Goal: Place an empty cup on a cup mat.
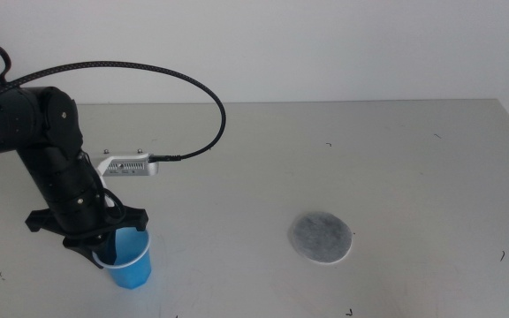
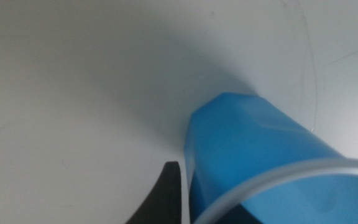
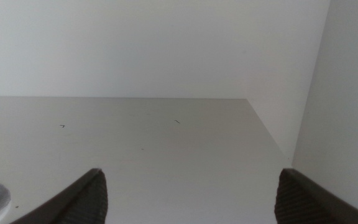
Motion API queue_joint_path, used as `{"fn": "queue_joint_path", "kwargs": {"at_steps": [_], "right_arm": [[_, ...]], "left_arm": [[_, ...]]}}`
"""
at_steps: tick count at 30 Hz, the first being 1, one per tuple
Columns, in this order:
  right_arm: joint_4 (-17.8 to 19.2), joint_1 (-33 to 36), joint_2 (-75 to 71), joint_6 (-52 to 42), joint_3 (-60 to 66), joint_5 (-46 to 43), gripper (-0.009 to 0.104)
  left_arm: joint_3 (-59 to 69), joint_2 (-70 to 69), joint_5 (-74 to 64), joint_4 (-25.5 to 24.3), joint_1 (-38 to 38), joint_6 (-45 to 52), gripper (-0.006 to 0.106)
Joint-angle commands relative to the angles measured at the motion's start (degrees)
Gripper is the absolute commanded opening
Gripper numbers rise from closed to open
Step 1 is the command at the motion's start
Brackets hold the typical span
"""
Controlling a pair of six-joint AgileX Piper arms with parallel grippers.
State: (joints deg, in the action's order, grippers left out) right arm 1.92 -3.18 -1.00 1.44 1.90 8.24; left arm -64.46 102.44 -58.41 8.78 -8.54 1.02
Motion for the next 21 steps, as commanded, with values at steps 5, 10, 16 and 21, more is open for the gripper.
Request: {"fn": "queue_joint_path", "kwargs": {"at_steps": [5, 10, 16, 21], "right_arm": [[0.52, 0.09, -1.1, -0.49, -0.66, -4.46, 0.094], [0.52, 0.09, -1.1, -0.49, -0.66, -4.46, 0.094], [0.52, 0.09, -1.1, -0.49, -0.66, -4.46, 0.094], [0.52, 0.09, -1.1, -0.49, -0.66, -4.46, 0.094]], "left_arm": [[-1.44, -5.17, -0.65, 1.62, -0.17, 0.12, 0.0], [-4.71, -7.69, -3.39, 5.07, -0.22, -1.34, 0.0], [-12.49, -6.97, -6.89, 3.99, -6.77, -5.57, 0.0], [-20.97, -2.96, -10.05, 0.78, -13.9, -10.06, 0.0]]}}
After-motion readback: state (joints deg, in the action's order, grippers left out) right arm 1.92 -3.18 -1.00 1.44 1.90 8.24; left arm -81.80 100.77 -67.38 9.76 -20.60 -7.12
